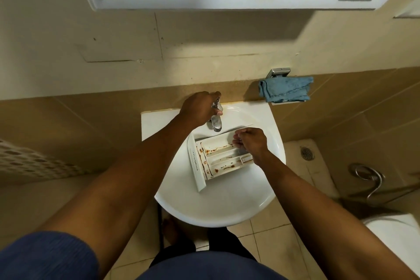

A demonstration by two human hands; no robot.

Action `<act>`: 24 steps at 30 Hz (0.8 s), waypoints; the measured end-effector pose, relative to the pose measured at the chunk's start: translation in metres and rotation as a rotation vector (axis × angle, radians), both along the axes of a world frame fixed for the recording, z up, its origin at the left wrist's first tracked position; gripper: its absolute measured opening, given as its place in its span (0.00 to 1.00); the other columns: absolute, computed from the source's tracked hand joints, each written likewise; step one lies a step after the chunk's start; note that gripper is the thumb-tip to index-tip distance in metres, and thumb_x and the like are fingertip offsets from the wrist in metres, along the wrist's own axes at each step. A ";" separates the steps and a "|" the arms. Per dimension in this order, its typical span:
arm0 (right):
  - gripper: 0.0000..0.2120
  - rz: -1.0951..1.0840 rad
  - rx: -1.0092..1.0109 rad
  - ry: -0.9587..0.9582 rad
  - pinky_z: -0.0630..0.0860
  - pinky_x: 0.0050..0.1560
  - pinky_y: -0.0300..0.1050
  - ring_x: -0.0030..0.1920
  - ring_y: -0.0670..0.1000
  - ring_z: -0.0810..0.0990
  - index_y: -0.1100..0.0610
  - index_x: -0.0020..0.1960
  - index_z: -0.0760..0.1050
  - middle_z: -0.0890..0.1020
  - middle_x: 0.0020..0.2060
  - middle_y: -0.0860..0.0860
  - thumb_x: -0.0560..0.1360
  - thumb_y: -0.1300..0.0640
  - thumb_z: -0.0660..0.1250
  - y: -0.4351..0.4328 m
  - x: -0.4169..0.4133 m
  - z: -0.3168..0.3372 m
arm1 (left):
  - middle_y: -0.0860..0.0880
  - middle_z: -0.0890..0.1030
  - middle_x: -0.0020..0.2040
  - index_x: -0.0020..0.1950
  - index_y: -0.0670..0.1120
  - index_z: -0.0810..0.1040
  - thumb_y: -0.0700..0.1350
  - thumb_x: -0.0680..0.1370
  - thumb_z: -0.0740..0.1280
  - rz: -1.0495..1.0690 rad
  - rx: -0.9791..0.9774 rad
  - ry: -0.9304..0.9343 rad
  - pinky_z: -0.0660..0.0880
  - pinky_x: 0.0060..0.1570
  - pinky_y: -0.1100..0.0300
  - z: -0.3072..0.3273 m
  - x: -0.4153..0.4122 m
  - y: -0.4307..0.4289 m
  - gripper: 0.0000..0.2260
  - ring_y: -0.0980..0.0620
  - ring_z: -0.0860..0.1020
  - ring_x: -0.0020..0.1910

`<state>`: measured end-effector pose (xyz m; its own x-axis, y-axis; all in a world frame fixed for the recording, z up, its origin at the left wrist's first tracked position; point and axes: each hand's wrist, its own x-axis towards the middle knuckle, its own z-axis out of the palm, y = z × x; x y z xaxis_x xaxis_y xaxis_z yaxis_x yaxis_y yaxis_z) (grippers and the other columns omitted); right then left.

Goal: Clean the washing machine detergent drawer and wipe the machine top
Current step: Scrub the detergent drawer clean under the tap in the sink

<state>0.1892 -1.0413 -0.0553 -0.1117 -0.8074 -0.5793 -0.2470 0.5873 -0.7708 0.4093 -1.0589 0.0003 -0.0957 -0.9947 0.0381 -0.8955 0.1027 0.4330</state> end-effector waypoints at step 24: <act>0.08 0.006 -0.040 0.019 0.85 0.55 0.55 0.46 0.58 0.88 0.63 0.54 0.84 0.87 0.46 0.59 0.77 0.61 0.74 -0.005 -0.003 0.002 | 0.46 0.82 0.66 0.78 0.53 0.69 0.52 0.79 0.73 0.021 0.014 0.045 0.76 0.57 0.54 0.001 0.000 0.013 0.29 0.42 0.81 0.61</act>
